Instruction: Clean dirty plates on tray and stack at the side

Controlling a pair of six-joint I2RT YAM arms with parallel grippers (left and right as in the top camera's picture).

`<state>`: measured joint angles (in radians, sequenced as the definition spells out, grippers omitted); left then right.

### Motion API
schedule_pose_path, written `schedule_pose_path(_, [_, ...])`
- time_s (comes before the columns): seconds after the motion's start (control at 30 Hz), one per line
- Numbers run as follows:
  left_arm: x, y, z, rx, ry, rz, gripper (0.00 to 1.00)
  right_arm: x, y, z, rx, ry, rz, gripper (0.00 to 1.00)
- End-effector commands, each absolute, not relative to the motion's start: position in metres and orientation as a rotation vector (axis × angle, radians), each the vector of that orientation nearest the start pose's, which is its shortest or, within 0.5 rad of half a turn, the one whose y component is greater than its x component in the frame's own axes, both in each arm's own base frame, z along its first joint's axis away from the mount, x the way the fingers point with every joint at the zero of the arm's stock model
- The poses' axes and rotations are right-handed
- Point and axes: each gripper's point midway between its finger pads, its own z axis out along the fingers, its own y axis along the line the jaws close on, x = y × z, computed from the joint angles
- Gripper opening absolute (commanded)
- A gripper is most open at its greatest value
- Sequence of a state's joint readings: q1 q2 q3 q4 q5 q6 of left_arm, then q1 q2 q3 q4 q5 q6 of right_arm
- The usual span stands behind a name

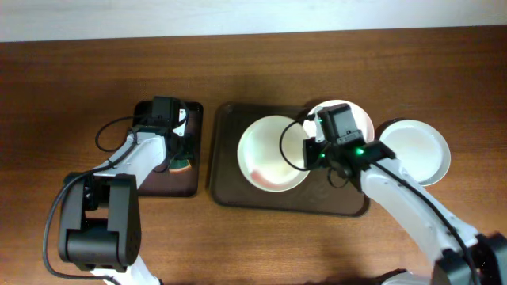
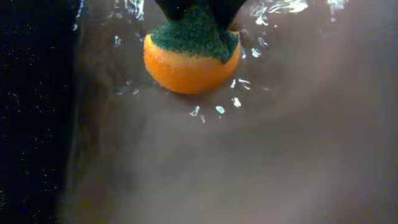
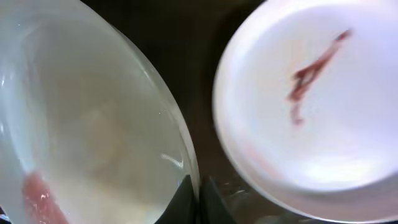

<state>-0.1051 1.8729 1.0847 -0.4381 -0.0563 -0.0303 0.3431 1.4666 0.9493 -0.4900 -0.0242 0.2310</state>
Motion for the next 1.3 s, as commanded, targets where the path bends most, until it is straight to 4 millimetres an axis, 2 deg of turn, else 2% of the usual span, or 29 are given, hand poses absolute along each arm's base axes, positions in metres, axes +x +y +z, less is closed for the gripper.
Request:
schedule_pose_path(0.0, [0.394, -0.033, -0.005, 0.087, 2.814, 0.032, 0.07, 0.349, 0.107, 0.119, -0.226, 2.509, 0.046, 0.04])
schedule_pose_path(0.03, [0.397, -0.033, -0.003, 0.087, 2.807, 0.031, 0.2, 0.351, 0.098, 0.123, -0.215, 2.492, -0.021, 0.04])
schedule_pose_path(0.07, [0.399, -0.033, -0.001, 0.086, 2.799, 0.03, 0.44, 0.352, 0.088, 0.127, -0.191, 2.476, -0.089, 0.04])
schedule_pose_path(0.1, [0.401, -0.033, 0.001, 0.086, 2.796, 0.029, 0.53, 0.354, 0.081, 0.131, -0.191, 2.459, -0.151, 0.04])
schedule_pose_path(0.17, [0.396, -0.033, 0.003, 0.087, 2.819, 0.031, 0.57, 0.355, 0.07, 0.137, -0.172, 2.432, -0.235, 0.04])
schedule_pose_path(0.2, [0.387, -0.033, 0.001, 0.091, 2.859, 0.026, 0.57, 0.356, 0.066, 0.141, -0.186, 2.409, -0.309, 0.04])
schedule_pose_path(0.23, [0.378, -0.036, -0.002, 0.096, 2.897, 0.001, 0.56, 0.356, 0.064, 0.146, -0.185, 2.383, -0.377, 0.04])
schedule_pose_path(0.33, [0.368, -0.043, -0.004, 0.106, 2.938, -0.068, 0.51, 0.356, 0.068, 0.154, -0.224, 2.334, -0.467, 0.04])
schedule_pose_path(0.4, [0.362, -0.044, -0.005, 0.107, 2.962, -0.08, 0.35, 0.353, 0.074, 0.159, -0.246, 2.3, -0.518, 0.04])
schedule_pose_path(0.5, [0.351, -0.042, -0.007, 0.108, 3.009, -0.07, 0.02, 0.35, 0.087, 0.16, -0.289, 2.284, -0.511, 0.04])
schedule_pose_path(0.63, [0.352, -0.035, -0.005, 0.104, 3.007, -0.001, 0.0, 0.349, 0.089, 0.16, -0.296, 2.283, -0.508, 0.04])
schedule_pose_path(0.67, [0.354, -0.033, -0.004, 0.102, 3.003, 0.017, 0.06, 0.349, 0.089, 0.16, -0.295, 2.283, -0.508, 0.04])
schedule_pose_path(0.7, [0.356, -0.033, -0.001, 0.102, 3.0, 0.02, 0.29, 0.35, 0.089, 0.16, -0.294, 2.281, -0.508, 0.04])
schedule_pose_path(0.73, [0.358, -0.033, 0.001, 0.102, 2.996, 0.019, 0.45, 0.35, 0.09, 0.161, -0.291, 2.276, -0.507, 0.04])
schedule_pose_path(0.77, [0.36, -0.033, 0.004, 0.101, 2.995, 0.018, 0.56, 0.352, 0.088, 0.165, -0.278, 2.263, -0.519, 0.04])
schedule_pose_path(0.97, [0.338, -0.031, 0.003, 0.106, 3.091, 0.028, 0.61, 0.36, 0.092, 0.184, -0.253, 2.229, -0.498, 0.04])
schedule_pose_path(1.0, [0.336, -0.031, 0.003, 0.106, 3.095, 0.029, 0.6, 0.36, 0.092, 0.185, -0.251, 2.228, -0.496, 0.04])
schedule_pose_path(1.07, [0.335, -0.031, 0.003, 0.106, 3.101, 0.029, 0.47, 0.36, 0.092, 0.184, -0.253, 2.23, -0.498, 0.04])
schedule_pose_path(1.1, [0.334, -0.03, 0.003, 0.107, 3.106, 0.03, 0.33, 0.359, 0.092, 0.183, -0.256, 2.234, -0.501, 0.04])
schedule_pose_path(1.13, [0.333, -0.03, 0.003, 0.107, 3.111, 0.031, 0.24, 0.358, 0.091, 0.183, -0.258, 2.237, -0.504, 0.04])
schedule_pose_path(1.17, [0.332, -0.03, 0.003, 0.107, 3.114, 0.032, 0.09, 0.358, 0.091, 0.182, -0.26, 2.24, -0.506, 0.04])
schedule_pose_path(1.2, [0.332, -0.03, 0.003, 0.107, 3.114, 0.032, 0.0, 0.358, 0.091, 0.182, -0.261, 2.242, -0.507, 0.04])
schedule_pose_path(1.27, [0.333, -0.03, 0.003, 0.107, 3.111, 0.032, 0.0, 0.358, 0.091, 0.182, -0.261, 2.242, -0.507, 0.04])
